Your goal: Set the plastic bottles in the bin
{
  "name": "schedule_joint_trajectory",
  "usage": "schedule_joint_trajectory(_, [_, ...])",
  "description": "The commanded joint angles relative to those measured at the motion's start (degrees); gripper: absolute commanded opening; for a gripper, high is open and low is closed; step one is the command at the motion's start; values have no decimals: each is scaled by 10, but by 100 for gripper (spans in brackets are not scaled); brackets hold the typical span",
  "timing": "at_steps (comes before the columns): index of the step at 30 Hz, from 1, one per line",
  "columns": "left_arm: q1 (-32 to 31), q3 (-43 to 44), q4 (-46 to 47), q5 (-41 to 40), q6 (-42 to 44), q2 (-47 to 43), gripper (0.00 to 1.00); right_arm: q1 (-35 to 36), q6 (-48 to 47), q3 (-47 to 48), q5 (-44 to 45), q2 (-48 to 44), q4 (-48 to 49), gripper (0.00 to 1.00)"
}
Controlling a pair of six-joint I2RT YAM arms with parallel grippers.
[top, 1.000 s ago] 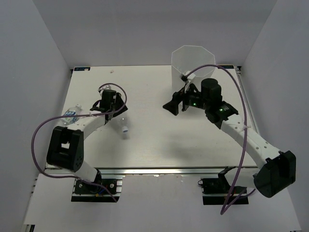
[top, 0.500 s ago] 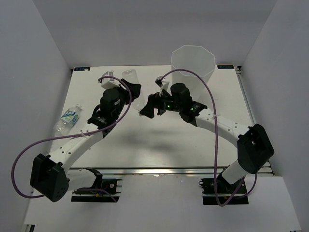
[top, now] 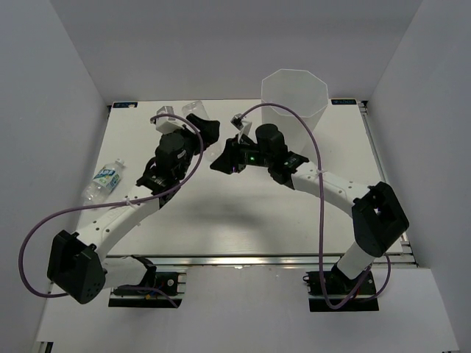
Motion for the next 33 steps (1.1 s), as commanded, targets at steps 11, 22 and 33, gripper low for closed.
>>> schedule_joint_trajectory(11, [3,124,-184,-210,87,-59,98,-145,-61,149,101,-79,-158,9])
schedule_joint_trajectory(22, [261,226,-410,-136,82,33,98,-294,-98,242,156,-95,-386,28])
schedule_joint_trajectory(33, [448,213,-476,-95,20,91,98,-301,-153,337,131,-51,-478,81])
